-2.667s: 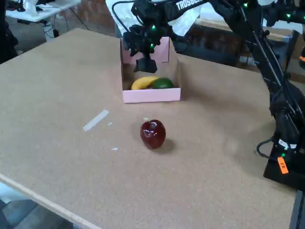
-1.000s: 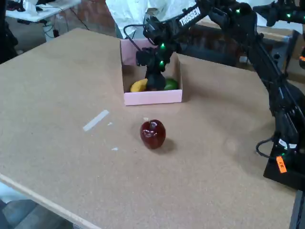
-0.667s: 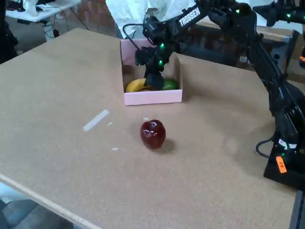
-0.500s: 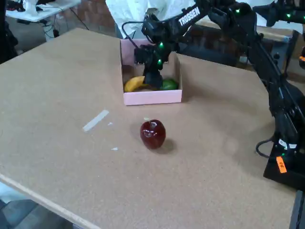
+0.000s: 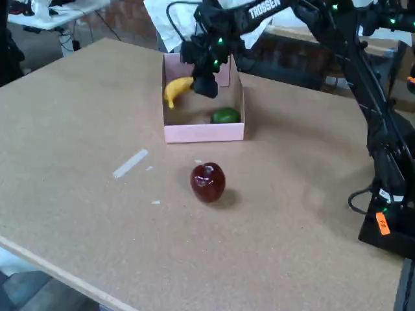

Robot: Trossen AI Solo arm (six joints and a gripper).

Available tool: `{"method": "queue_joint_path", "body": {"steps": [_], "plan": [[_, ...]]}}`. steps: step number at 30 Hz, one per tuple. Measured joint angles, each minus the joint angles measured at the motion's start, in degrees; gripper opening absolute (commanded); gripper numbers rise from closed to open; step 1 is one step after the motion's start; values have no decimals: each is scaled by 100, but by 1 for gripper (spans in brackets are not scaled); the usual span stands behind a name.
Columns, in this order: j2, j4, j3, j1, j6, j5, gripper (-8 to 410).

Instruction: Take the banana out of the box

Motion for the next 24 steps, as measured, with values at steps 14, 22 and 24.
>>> {"method": "queue_joint_path", "body": {"steps": [14,22,24], "plan": [[-876,175,0,2,11,201,-1],[-1327,140,-2,35,219,245,-1],[-1412,105,-2,74,267,245,-1]]}}
